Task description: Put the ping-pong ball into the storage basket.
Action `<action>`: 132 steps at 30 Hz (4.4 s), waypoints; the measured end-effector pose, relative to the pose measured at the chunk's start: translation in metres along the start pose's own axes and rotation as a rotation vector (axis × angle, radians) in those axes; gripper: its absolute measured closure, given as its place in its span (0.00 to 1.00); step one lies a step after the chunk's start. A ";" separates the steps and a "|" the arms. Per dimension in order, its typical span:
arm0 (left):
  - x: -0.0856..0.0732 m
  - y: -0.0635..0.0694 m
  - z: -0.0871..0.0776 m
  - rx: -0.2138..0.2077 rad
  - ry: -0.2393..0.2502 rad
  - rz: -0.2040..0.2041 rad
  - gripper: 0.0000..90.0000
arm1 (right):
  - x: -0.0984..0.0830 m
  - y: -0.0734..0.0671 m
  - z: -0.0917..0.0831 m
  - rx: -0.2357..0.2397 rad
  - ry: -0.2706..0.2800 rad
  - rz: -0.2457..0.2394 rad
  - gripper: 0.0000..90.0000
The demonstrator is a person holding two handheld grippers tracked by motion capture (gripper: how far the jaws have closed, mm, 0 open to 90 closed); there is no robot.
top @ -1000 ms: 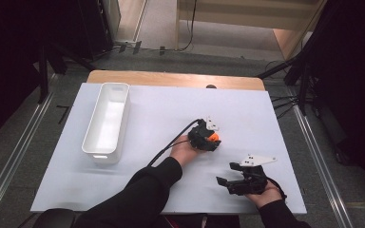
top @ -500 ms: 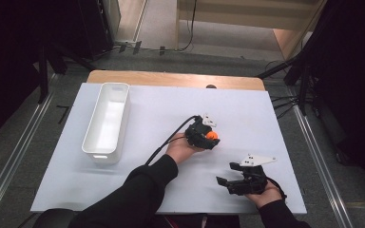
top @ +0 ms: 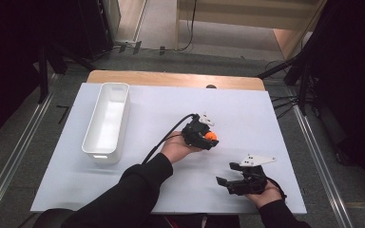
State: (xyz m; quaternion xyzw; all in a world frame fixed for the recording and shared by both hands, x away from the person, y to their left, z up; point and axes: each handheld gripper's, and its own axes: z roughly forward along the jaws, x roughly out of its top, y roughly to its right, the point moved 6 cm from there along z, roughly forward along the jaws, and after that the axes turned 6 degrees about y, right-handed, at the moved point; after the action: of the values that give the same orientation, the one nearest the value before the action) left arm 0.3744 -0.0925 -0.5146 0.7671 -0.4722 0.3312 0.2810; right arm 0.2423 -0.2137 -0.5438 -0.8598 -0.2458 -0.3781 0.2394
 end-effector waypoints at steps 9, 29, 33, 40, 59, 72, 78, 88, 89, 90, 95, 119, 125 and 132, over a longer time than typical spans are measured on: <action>0.001 -0.001 -0.021 -0.029 -0.004 0.015 0.56 | 0.000 0.000 0.000 0.000 0.001 -0.004 0.20; -0.006 0.006 -0.058 -0.095 -0.008 0.034 0.56 | -0.001 -0.001 0.001 0.002 -0.007 -0.001 0.20; -0.004 0.009 -0.065 -0.097 -0.001 0.048 0.56 | 0.000 -0.001 0.001 0.002 -0.005 -0.004 0.20; -0.006 0.004 -0.074 -0.079 0.001 0.005 0.56 | 0.000 -0.002 0.000 0.009 0.000 -0.003 0.20; -0.009 -0.003 -0.092 -0.061 0.006 -0.005 0.56 | 0.001 -0.003 0.000 0.012 0.001 -0.010 0.20; -0.006 -0.008 -0.101 -0.041 0.011 -0.029 0.56 | 0.001 -0.003 0.000 0.012 -0.001 -0.010 0.20; -0.005 -0.011 -0.103 -0.019 -0.005 -0.072 0.56 | 0.001 -0.003 0.000 0.011 0.002 -0.016 0.20; -0.002 -0.017 -0.110 0.024 0.016 -0.077 0.56 | 0.002 -0.003 0.000 0.012 0.002 -0.014 0.20; -0.002 -0.017 -0.111 0.023 0.021 -0.083 0.56 | 0.002 -0.003 0.000 0.012 0.002 -0.013 0.20; -0.002 -0.017 -0.112 0.024 0.019 -0.078 0.56 | 0.002 -0.003 0.000 0.012 0.002 -0.013 0.20; -0.001 -0.021 -0.116 0.028 0.017 -0.090 0.56 | 0.001 -0.003 0.000 0.014 0.001 -0.012 0.20; -0.001 -0.046 -0.137 0.108 0.032 -0.140 0.56 | 0.001 -0.003 0.000 0.013 0.000 -0.004 0.20; -0.001 -0.051 -0.141 0.126 0.043 -0.152 0.56 | 0.002 -0.003 0.000 0.012 0.001 -0.004 0.20; -0.001 -0.057 -0.148 0.142 0.048 -0.160 0.56 | 0.002 -0.003 -0.001 0.011 0.001 -0.005 0.20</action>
State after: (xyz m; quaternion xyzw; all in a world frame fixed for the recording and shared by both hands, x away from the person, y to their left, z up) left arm 0.3897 0.0402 -0.4301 0.8121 -0.3783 0.3584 0.2627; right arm 0.2413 -0.2115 -0.5416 -0.8577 -0.2502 -0.3776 0.2434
